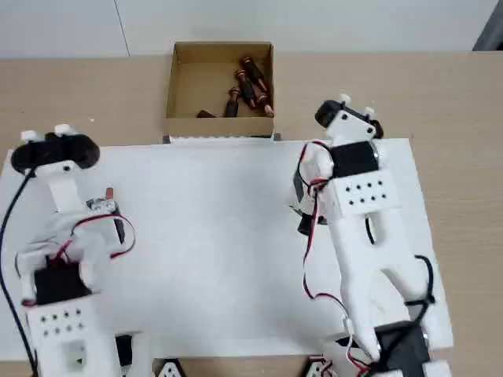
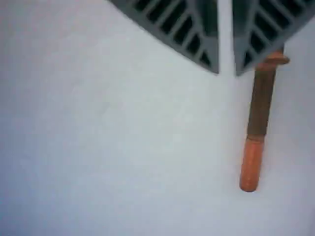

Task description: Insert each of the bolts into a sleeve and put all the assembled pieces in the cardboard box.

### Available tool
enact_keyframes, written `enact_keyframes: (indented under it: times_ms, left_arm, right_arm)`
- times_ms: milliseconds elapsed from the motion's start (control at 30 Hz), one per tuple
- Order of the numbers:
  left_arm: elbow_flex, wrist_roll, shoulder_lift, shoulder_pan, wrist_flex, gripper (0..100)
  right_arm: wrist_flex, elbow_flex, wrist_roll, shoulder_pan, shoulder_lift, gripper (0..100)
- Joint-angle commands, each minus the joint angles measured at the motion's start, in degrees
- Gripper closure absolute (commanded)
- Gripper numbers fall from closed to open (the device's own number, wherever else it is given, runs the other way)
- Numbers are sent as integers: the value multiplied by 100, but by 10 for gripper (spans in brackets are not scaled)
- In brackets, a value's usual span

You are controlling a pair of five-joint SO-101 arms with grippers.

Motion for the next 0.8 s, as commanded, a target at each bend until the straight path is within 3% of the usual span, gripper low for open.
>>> enact_keyframes:
  times_ms: [0,133,433,767]
  left_arm:
    - [-374,-26,431,-246,35,994]
    - [-426,-862,730,-387,44,994]
    - [-1332,-1187,1600,-220,492,993]
    - [-3477,-1196,3886,88,2154,994]
  right_arm:
    - [-101,123,35,224,-497,996]
    - [-101,387,35,488,-787,996]
    - [-101,475,281,611,-1165,995]
    - [-215,475,290,593,-1182,995]
